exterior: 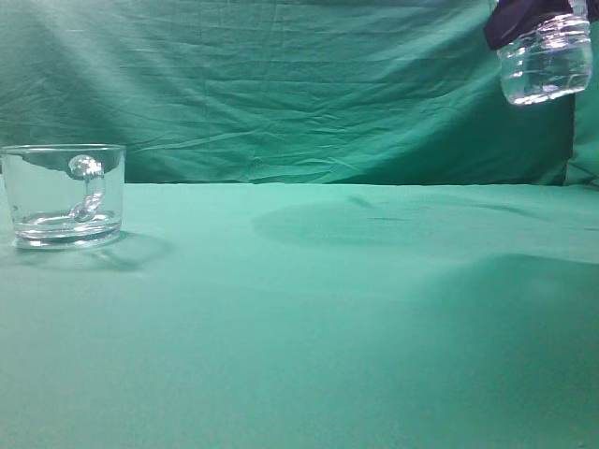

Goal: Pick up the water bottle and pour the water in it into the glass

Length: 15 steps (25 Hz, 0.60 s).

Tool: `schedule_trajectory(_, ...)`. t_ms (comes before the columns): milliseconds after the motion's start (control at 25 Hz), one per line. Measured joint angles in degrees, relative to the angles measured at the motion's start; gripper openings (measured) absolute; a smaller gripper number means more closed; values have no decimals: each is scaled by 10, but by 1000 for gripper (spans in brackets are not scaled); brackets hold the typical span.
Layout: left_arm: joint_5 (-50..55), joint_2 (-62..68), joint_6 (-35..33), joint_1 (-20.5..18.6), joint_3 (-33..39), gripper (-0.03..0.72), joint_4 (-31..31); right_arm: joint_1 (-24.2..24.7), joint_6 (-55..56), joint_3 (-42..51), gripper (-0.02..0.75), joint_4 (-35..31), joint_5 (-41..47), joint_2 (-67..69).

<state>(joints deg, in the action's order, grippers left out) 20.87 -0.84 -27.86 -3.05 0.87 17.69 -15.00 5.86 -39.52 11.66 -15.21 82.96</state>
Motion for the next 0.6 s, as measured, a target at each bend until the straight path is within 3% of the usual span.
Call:
schedule_trajectory(240,0,0,0,0,0,0,0,0,-43,41,308,-66,-108,45)
schedule_trajectory(480,0,0,0,0,0,0,0,0,-19,42,308,16,-188,115)
schedule_trajectory(600,0,0,0,0,0,0,0,0,-11,42,308,26,-225,141)
